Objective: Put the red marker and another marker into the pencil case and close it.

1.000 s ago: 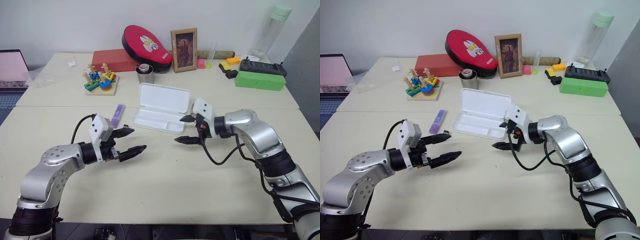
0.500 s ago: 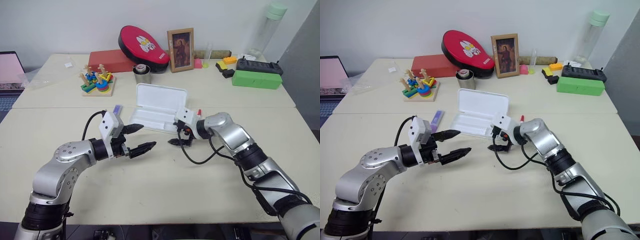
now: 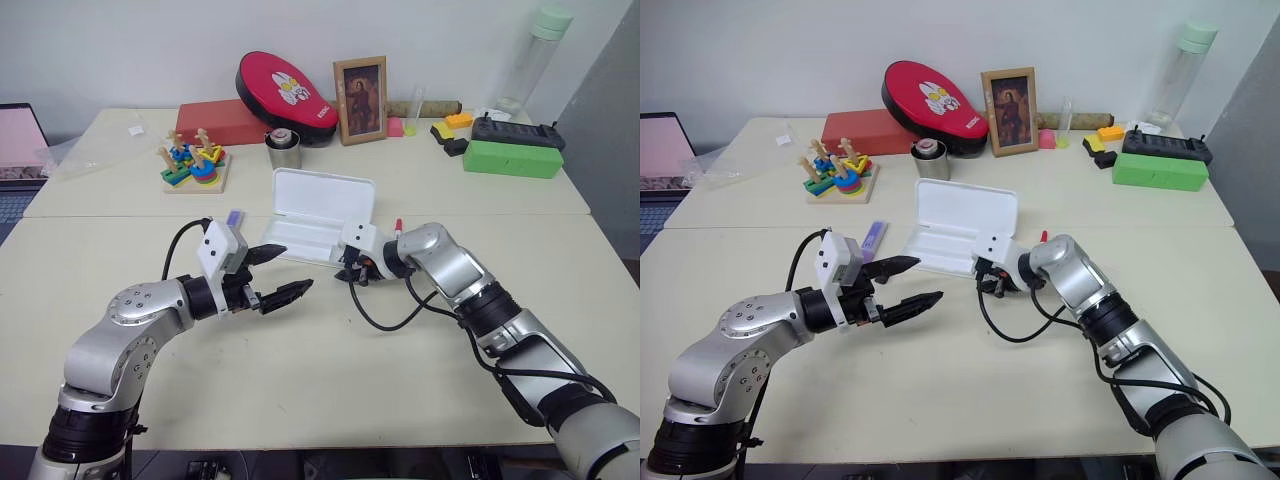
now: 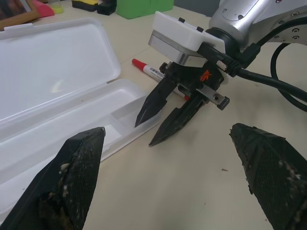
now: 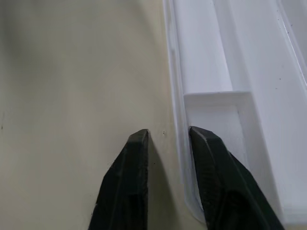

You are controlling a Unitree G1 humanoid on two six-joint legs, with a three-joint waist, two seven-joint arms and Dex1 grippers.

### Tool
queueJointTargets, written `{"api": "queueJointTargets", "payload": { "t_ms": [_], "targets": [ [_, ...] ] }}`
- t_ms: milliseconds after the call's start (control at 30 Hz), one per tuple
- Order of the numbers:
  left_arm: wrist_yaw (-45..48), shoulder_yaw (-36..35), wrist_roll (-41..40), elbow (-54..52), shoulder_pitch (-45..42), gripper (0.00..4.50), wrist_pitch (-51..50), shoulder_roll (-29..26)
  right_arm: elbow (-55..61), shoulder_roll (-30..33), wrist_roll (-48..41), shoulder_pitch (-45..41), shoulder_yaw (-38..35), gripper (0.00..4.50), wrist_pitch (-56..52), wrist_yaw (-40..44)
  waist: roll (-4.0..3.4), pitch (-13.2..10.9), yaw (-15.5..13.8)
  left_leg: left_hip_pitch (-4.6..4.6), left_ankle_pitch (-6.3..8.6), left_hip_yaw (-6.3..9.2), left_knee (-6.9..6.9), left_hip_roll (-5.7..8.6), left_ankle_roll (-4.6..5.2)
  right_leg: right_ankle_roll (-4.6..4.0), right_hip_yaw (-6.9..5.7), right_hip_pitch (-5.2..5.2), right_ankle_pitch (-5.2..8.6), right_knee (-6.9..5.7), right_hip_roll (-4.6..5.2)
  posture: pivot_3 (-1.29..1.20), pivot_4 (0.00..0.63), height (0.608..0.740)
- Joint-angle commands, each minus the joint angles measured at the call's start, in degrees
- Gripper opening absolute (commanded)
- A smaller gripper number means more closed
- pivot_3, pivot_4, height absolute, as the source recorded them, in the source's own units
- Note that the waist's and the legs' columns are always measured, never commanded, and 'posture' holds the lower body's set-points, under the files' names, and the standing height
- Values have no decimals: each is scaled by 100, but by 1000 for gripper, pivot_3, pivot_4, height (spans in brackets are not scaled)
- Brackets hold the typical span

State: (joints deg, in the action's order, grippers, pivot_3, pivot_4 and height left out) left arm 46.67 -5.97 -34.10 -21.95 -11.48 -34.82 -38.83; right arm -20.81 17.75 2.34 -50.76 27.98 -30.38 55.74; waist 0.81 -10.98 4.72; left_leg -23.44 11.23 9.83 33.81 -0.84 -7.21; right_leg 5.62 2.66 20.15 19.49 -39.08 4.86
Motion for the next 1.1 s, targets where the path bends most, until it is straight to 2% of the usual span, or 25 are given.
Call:
{"api": "queueJointTargets", "payload": {
  "t_ms": [33, 67, 100, 300, 533, 900, 1100],
  "targets": [
    [-48, -167, -116, -156, -48, 4500, -9, -15, -40, 3, 54, -37, -29, 319, 106, 107, 0, 0, 2, 0, 0, 0, 0, 0, 0, 0, 0, 0, 0, 0, 0, 0, 150, 740],
    [-44, -166, -100, -140, -57, 4500, -10, -31, -12, 30, 83, -25, -26, 78, 178, 111, 0, 0, 2, 0, 0, 0, 0, 0, 0, 0, 0, 0, 0, 0, 0, 0, 150, 740],
    [-42, -163, -87, -129, -60, 4500, -8, -44, 7, 47, 110, -14, -27, 33, 228, 118, 0, 0, 3, 0, 0, 0, 0, 0, 0, 0, 0, 0, 0, 0, 0, 0, 150, 740],
    [48, -371, -243, -159, 31, 4500, -82, -163, 609, 430, -162, 339, -359, 33, 993, 482, 0, 0, -2, 0, 0, 0, 0, 0, 0, 0, 0, 1, 0, 0, 0, 0, 150, 740],
    [118, -651, -545, -408, 406, 4500, -264, -316, 1759, 1201, -489, 1183, -501, 33, 1436, 1189, 0, 0, 6, -1, 2, 0, 0, 0, 3, 0, 0, 0, 0, 2, 0, 0, 150, 740],
    [486, -1243, -982, -863, 1440, 4500, -501, -814, 2973, 1807, -762, 1982, -453, 33, 1404, 1662, 0, -1, -14, -1, 3, 0, 1, -1, 4, 1, 1, -3, 0, 3, 0, 0, 150, 740],
    [376, -1200, -982, -884, 1427, 4500, -474, -827, 3141, 1824, -666, 2107, -325, 33, 1434, 1706, 0, 0, -38, 0, 3, -1, 4, -1, 4, 1, 1, -6, 0, 2, 0, 0, 150, 740]
  ]
}}
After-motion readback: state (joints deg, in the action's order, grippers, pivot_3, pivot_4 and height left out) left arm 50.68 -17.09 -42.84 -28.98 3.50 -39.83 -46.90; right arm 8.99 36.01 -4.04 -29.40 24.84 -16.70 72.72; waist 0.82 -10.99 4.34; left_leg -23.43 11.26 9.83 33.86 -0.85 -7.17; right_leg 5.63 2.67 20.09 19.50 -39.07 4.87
